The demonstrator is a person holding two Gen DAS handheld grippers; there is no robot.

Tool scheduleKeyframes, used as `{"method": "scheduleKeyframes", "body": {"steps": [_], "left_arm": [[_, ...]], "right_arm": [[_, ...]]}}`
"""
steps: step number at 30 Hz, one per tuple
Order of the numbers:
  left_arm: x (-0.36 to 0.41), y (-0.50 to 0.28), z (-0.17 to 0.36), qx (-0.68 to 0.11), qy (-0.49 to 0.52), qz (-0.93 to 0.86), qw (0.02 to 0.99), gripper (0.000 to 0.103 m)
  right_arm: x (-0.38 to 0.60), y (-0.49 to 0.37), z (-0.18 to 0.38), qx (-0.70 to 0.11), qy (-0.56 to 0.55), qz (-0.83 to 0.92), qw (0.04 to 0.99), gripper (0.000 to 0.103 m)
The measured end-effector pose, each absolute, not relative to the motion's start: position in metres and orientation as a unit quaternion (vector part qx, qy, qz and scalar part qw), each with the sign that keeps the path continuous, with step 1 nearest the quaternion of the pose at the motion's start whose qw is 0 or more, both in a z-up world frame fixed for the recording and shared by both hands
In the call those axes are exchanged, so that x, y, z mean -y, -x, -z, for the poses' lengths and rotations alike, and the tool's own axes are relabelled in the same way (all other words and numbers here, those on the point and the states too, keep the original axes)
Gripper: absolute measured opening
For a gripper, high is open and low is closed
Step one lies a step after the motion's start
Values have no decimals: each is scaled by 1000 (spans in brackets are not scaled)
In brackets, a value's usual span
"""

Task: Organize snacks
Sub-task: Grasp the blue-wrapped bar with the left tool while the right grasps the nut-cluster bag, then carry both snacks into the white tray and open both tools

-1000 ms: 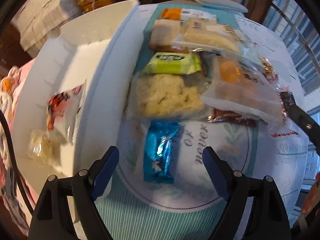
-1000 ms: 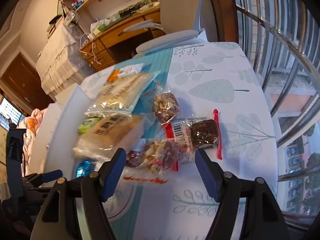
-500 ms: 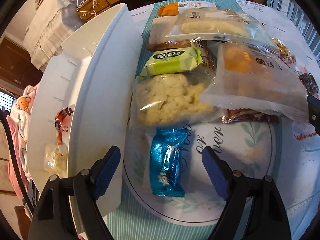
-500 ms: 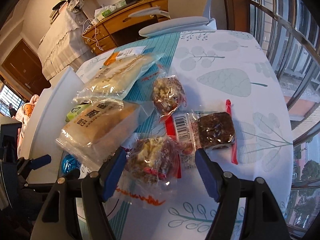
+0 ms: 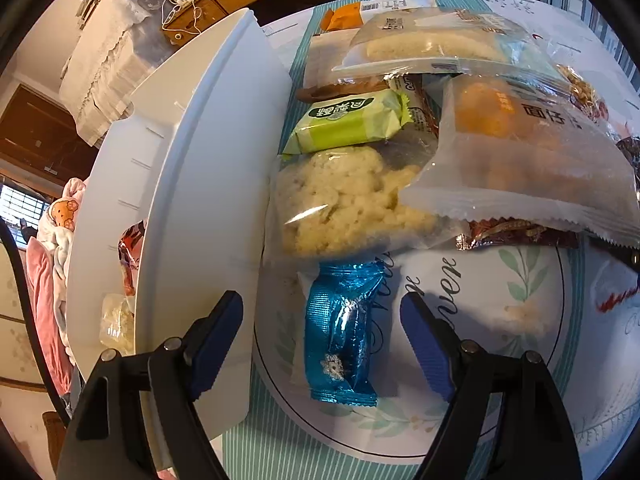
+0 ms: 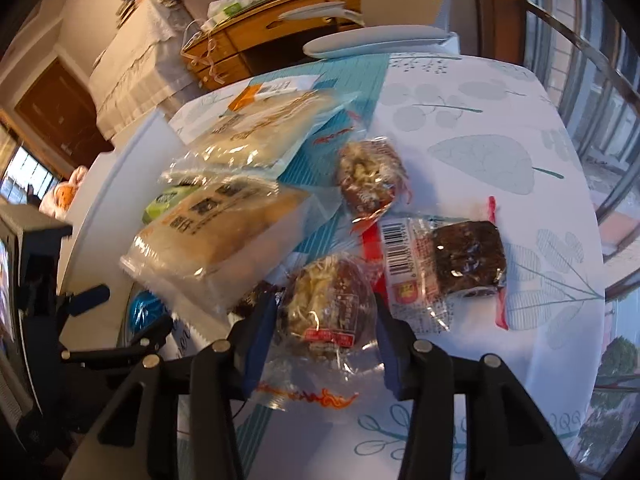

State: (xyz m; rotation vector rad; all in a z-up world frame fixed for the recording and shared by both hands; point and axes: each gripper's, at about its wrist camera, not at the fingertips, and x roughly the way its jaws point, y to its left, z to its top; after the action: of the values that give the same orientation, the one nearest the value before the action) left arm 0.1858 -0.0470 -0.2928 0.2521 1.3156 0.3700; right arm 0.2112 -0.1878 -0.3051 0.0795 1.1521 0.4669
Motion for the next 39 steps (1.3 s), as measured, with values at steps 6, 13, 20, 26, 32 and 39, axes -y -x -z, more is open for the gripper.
{"method": "scheduleKeyframes", "body": {"steps": [6,13,20,26,32,39], "left_arm": [[53,-178,292,-604,-117,-170,770,75],[52,-175,290,-609,-96,-170,769,68],[43,-173,289,-608,-51,-155,777,62],[15,-165,290,-605,80,-123,783,46],[16,-164,288,-603,75,-109,787,28],[10,-153,286,-617,81,-87,778,27]], "right_arm": [[188,-203,305,-550,-37,-229,803,46],[191,-194,301,-555,-31,-235,797,41],[193,-187,299,-563,-37,-240,790,40],[194,-180,295,-563,-43,-245,788,40],[197,-174,290,-561,-45,-237,792,40],[204,-162,284,-558,-54,-221,798,40]]}}
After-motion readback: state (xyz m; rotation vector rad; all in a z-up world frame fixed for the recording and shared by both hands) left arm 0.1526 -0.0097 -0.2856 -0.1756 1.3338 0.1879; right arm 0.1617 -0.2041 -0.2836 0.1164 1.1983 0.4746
